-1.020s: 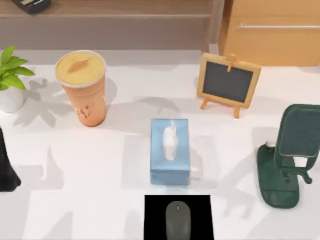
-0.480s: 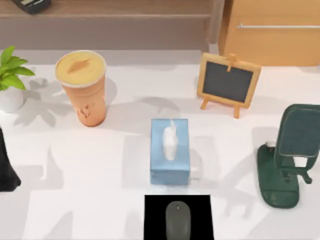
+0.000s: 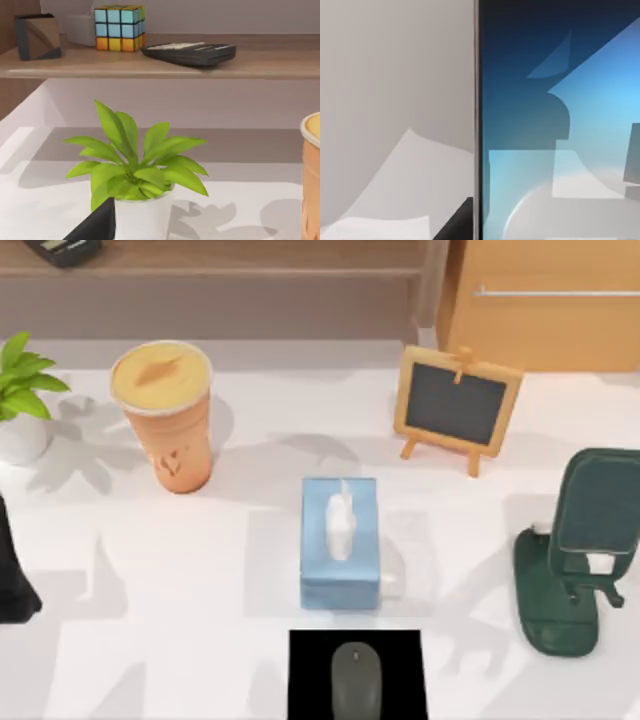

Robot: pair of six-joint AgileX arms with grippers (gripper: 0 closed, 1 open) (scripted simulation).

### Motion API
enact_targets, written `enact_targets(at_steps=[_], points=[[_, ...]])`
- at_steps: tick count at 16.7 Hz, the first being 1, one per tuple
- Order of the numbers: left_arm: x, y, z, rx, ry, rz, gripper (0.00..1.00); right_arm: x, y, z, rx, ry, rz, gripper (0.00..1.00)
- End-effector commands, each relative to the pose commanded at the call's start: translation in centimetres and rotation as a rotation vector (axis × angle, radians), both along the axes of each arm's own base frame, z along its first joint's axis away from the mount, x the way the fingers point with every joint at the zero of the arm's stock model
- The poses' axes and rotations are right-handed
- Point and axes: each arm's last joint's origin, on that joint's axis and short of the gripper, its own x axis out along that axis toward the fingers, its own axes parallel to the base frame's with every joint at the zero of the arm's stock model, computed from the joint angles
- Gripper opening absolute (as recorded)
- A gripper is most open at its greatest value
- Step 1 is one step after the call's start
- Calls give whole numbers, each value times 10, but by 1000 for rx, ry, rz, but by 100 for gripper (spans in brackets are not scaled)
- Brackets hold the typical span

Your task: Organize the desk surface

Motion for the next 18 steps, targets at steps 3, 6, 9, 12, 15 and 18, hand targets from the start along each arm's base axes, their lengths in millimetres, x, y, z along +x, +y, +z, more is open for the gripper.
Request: enact_targets(at_steps=[3,6,9,12,15,18], points=[[0,0,0,0,0,0,100,0,0,6,-1,-1,0,0],[0,0,0,0,0,0,100,0,0,4,1,3,-2,0],[0,0,0,0,0,0,100,1,17,19,-52,-15,-10,0],[0,0,0,0,0,0,100,1,59,51,-169,-86,-27,0],[0,0,0,0,0,0,100,-10,116,91,-298,-236,-60,0],[0,0,0,0,0,0,100,-39,176,127,-376,-455,-115,0]])
